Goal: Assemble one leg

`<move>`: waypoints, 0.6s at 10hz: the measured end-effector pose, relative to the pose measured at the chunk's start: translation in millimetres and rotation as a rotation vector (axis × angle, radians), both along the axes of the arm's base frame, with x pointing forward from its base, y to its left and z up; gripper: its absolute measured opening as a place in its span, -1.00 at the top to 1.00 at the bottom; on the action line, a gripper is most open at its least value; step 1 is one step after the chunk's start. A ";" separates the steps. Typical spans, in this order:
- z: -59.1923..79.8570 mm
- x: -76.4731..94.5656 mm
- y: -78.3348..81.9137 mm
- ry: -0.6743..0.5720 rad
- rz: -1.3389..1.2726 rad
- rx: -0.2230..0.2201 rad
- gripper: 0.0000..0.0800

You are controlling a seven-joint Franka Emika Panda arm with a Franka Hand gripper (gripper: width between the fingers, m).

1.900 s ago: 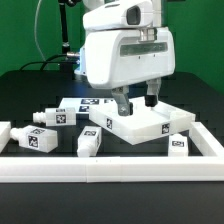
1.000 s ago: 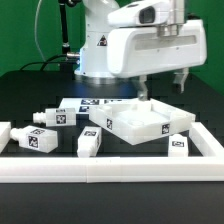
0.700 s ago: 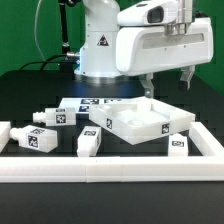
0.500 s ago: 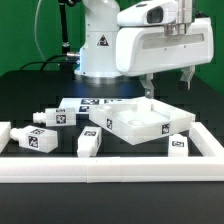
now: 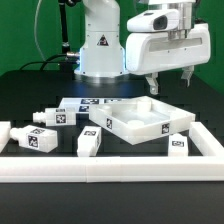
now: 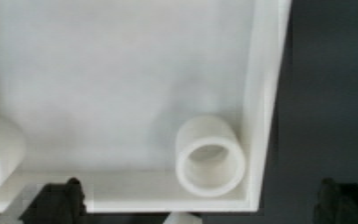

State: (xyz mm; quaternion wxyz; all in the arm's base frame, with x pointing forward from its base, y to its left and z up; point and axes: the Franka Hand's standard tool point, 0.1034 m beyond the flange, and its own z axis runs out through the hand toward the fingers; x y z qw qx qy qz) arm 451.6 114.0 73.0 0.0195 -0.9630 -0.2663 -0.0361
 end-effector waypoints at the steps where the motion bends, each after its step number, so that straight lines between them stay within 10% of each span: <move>1: 0.3 3.1 -0.9 -0.002 -0.003 0.001 -0.62; 6: -36.5 -27.1 4.4 0.040 -0.049 0.010 -0.62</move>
Offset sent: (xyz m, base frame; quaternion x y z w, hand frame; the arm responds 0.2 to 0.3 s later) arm -0.0207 0.0031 -0.0315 0.0708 -0.0052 0.0753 0.9946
